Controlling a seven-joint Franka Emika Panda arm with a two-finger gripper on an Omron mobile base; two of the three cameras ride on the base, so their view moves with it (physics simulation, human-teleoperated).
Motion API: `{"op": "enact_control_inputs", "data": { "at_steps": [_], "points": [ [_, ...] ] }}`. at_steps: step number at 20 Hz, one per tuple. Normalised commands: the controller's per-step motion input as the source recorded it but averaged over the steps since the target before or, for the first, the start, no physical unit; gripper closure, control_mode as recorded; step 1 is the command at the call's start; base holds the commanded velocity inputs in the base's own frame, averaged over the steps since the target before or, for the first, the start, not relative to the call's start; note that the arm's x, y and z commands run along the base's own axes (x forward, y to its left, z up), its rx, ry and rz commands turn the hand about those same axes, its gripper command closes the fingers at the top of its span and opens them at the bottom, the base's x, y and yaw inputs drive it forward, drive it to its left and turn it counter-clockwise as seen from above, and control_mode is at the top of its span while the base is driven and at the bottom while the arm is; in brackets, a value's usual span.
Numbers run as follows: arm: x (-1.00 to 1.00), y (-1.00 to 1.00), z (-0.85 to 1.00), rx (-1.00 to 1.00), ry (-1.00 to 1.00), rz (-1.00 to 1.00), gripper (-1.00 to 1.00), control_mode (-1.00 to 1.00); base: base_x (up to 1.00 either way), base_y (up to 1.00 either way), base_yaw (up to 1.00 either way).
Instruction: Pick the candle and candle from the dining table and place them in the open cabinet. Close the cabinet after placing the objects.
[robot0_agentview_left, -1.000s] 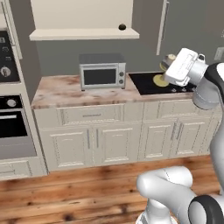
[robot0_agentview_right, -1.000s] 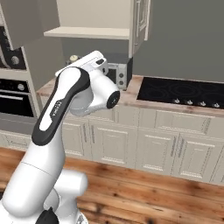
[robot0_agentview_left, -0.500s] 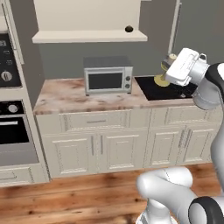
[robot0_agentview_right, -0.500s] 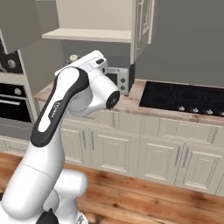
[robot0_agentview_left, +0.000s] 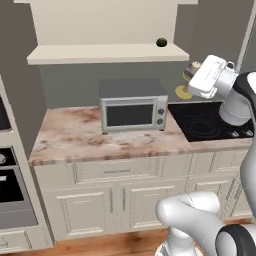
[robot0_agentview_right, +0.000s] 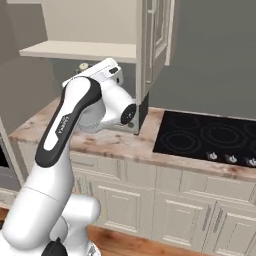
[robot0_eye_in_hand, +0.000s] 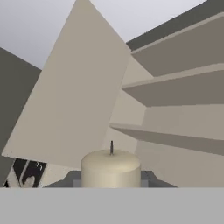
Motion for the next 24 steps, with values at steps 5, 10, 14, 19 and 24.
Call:
{"op": "enact_control_inputs", "data": {
  "at_steps": [5, 10, 14, 19, 24],
  "points": [
    [0.0, 0.0, 0.0, 0.0, 0.0, 0.0, 1.0, 1.0, 0.46, 0.53, -0.2],
    [0.0, 0.0, 0.0, 0.0, 0.0, 0.0, 1.0, 1.0, 0.0, 0.91, -0.33],
    [0.0, 0.0, 0.0, 0.0, 0.0, 0.0, 1.0, 1.0, 0.12, 0.55, -0.21],
    [0.0, 0.0, 0.0, 0.0, 0.0, 0.0, 1.0, 1.0, 0.95, 0.02, 0.03],
    [0.0, 0.0, 0.0, 0.0, 0.0, 0.0, 1.0, 1.0, 1.0, -0.11, 0.11]
  ]
}}
